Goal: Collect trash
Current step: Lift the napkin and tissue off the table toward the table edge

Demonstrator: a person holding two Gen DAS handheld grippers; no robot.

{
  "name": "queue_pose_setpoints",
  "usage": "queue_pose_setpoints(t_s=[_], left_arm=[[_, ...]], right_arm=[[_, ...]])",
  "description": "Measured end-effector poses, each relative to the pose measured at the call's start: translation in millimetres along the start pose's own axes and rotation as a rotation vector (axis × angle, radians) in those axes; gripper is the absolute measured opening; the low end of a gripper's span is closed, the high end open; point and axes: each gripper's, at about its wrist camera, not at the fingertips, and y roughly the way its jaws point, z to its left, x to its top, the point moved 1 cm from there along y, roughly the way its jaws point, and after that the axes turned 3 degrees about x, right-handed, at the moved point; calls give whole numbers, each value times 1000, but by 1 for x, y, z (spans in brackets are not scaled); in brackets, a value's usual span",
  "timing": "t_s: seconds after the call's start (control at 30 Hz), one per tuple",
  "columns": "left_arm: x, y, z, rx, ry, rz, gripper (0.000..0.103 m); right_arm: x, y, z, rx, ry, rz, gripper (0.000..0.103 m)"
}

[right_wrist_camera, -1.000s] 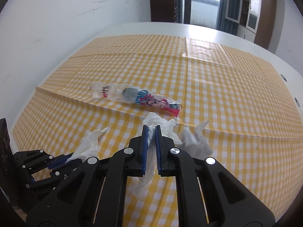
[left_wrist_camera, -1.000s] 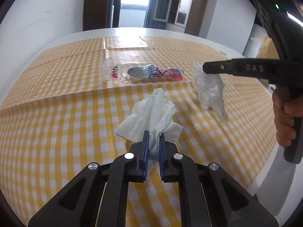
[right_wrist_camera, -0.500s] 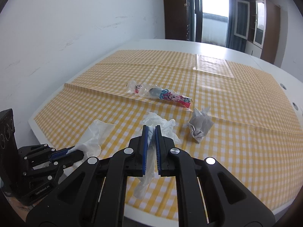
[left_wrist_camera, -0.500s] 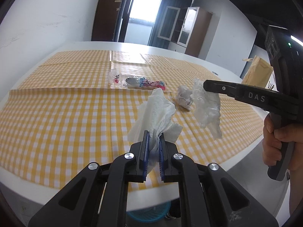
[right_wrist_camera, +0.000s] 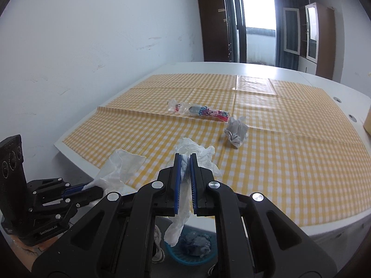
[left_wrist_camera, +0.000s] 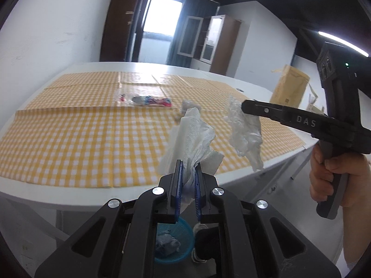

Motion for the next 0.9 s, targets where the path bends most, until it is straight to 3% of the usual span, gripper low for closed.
queue_pose_setpoints(t_s=[0.6,0.9], left_arm=[[-60,-41,-45,-33,51,15,8],[-94,-40,-41,-33,12,61,8]], right_arm=[[-83,-86,0,-12,7,-69,7],[-136,-81,4,14,44,-31,7]])
